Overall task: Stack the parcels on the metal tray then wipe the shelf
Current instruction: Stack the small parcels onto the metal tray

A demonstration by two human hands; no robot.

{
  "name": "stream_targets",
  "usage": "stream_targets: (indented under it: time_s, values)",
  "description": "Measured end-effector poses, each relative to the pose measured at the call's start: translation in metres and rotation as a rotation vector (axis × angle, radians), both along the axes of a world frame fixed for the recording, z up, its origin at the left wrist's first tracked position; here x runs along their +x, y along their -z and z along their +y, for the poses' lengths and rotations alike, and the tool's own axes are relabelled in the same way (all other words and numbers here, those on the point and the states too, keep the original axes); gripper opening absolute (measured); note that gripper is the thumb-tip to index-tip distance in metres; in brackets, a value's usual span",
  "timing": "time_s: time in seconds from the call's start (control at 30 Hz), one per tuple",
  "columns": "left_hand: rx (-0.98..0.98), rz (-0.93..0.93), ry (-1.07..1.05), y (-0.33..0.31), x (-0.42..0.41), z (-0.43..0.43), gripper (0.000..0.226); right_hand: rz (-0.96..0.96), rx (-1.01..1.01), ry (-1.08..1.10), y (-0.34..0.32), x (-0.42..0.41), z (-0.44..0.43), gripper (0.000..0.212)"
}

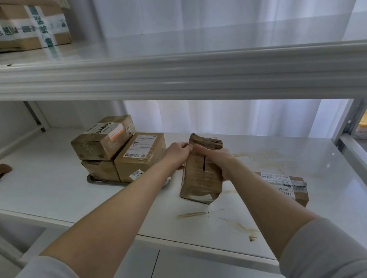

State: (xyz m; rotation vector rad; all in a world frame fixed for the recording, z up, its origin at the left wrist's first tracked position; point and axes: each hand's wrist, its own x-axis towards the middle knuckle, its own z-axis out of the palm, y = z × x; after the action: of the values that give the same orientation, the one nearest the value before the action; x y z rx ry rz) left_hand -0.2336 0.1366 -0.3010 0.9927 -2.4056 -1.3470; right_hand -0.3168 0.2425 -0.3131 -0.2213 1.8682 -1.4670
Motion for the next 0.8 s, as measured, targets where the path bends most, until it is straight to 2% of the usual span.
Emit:
stream_targets:
  time_s: [0.1, 0.23, 0.3, 0.4, 0.57, 0.7, 0.8]
  values:
    - [0.040, 0.059, 0.004, -0.002, 0.000, -0.001, 0.034, -0.058, -0.023, 0.014, 0.005, -0.004, 0.003, 0.111]
    - [0.077, 0.054, 0.076, -0.004, 0.004, 0.003, 0.033, 0.027, 0.084, 0.033, 0.031, -0.022, -0.010, 0.150]
    - [0.075, 0.028, 0.131, -0.004, 0.005, 0.008, 0.032, 0.089, 0.158, 0.013, 0.041, -0.031, -0.017, 0.157]
    - [0.078, 0.000, 0.167, -0.007, 0.005, 0.012, 0.039, 0.096, 0.190, 0.001, 0.033, -0.023, -0.013, 0.156]
    - [0.123, -0.015, 0.193, -0.010, 0.006, 0.013, 0.047, 0.025, 0.157, 0.030, 0.015, -0.010, 0.002, 0.133]
    - [0.044, -0.017, 0.105, -0.008, 0.003, 0.015, 0.044, -0.011, 0.095, 0.064, 0.011, -0.004, 0.006, 0.082]
    - [-0.048, -0.115, -0.015, -0.002, 0.006, 0.009, 0.033, -0.066, 0.026, 0.071, 0.014, 0.000, 0.010, 0.049]
